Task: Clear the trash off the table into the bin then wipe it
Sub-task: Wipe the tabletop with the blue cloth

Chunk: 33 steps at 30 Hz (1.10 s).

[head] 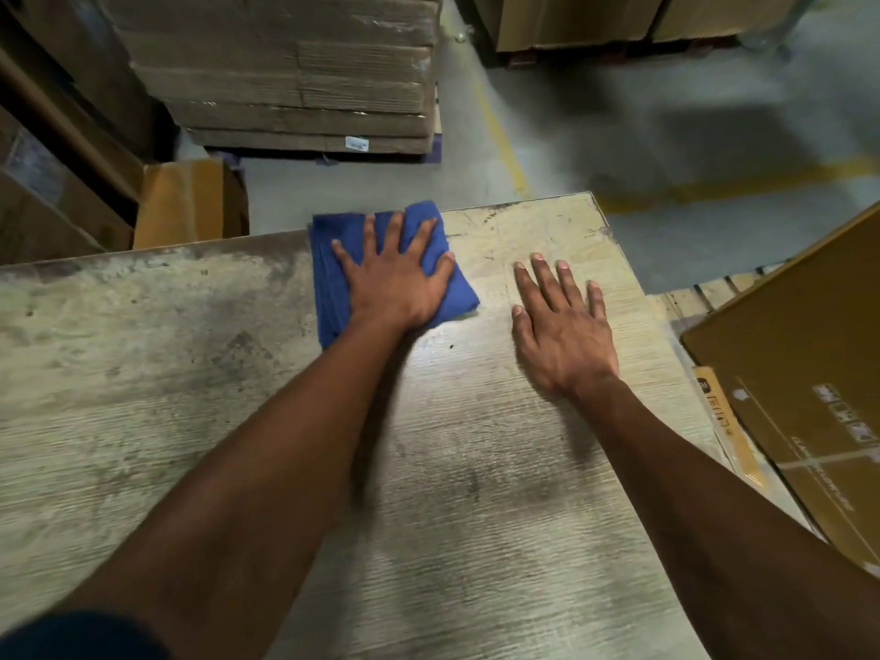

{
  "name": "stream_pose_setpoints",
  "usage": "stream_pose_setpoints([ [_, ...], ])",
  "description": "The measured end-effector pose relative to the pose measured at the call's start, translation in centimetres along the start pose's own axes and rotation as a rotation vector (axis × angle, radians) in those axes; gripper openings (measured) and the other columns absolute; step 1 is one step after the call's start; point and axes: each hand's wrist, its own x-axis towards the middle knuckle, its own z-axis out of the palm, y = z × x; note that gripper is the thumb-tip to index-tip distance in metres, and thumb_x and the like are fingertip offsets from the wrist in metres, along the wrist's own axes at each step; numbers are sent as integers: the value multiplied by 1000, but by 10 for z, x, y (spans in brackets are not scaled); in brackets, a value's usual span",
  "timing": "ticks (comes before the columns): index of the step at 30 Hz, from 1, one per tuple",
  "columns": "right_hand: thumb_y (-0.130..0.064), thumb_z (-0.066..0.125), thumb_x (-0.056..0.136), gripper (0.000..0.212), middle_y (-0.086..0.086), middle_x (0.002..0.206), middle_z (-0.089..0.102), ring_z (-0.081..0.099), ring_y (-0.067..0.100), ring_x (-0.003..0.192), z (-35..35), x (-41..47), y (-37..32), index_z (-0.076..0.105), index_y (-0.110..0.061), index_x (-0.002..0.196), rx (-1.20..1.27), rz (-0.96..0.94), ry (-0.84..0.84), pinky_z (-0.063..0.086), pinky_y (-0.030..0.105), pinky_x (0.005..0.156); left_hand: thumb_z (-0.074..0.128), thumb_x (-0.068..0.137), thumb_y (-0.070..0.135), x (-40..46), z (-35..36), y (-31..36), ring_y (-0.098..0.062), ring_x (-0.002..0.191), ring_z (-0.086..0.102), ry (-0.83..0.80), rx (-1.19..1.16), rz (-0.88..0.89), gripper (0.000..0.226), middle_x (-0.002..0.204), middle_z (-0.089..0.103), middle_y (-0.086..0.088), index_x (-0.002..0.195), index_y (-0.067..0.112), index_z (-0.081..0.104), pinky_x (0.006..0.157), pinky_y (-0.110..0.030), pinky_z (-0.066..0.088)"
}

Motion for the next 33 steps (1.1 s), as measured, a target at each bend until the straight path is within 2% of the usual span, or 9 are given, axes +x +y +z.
stream_pose_setpoints([
  [3,-53,6,111,65,-7,180,-15,-13,20,166,1,0,3,-9,-34,172,-4,0,10,-1,56,134,11,103,81,10,-2,-1,-34,167,-11,-23,-2,-5,74,182,-3,6,170,51,2,123,-78,-10],
  [10,-55,5,111,66,-5,179,-19,-15,21,166,0,-2,0,-14,-34,170,-22,-3,-1,-1,56,134,8,101,82,-100,11,-34,-26,167,-15,9,-9,40,73,181,-9,12,168,55,0,126,-72,-11],
  [16,-56,4,111,65,-8,178,-21,-16,18,165,1,-1,-1,-15,-35,170,-25,-6,-10,-3,55,134,10,101,82,-20,-6,-46,-30,167,-14,11,-12,-17,75,182,-6,8,169,52,2,124,-76,-11],
  [20,-56,5,106,72,-3,180,-12,-9,23,167,-4,0,-6,-6,-31,172,-31,29,-50,-1,57,134,10,103,81,-10,-9,-47,-32,167,-15,-25,0,-20,75,182,-8,7,170,50,-2,124,-77,-9],
  [23,-56,15,100,80,11,181,3,5,32,167,-11,4,-28,9,-22,172,-39,80,-76,4,59,134,10,103,80,-64,0,-53,-30,166,-17,12,-21,-19,73,181,-12,9,169,52,-5,125,-74,-11],
  [25,-55,21,101,76,14,179,11,13,36,165,-13,4,-53,18,-23,169,-29,56,-34,7,60,133,10,103,80,-106,6,-62,-27,166,-19,22,-31,-21,72,180,-15,12,168,53,-7,126,-72,-13],
  [28,-54,12,101,74,6,182,-1,3,32,167,-9,6,-92,10,-34,172,43,14,-5,2,58,133,8,102,82,-128,5,-70,-25,165,-23,4,-25,-22,72,180,-18,13,167,55,-10,126,-72,-14],
  [31,-54,0,98,77,-2,182,-6,-1,27,168,-1,15,-114,6,-36,173,50,-37,-29,1,58,133,8,102,82,-101,-3,-73,-27,165,-22,12,-13,-28,73,180,-15,12,168,54,-7,124,-74,-15],
  [33,-52,2,100,75,-3,182,-6,-2,25,168,6,17,-116,3,-36,173,30,-40,-25,3,59,133,11,102,80,-71,-7,-82,-28,166,-19,24,-16,-38,73,181,-12,10,168,53,-3,124,-75,-13],
])
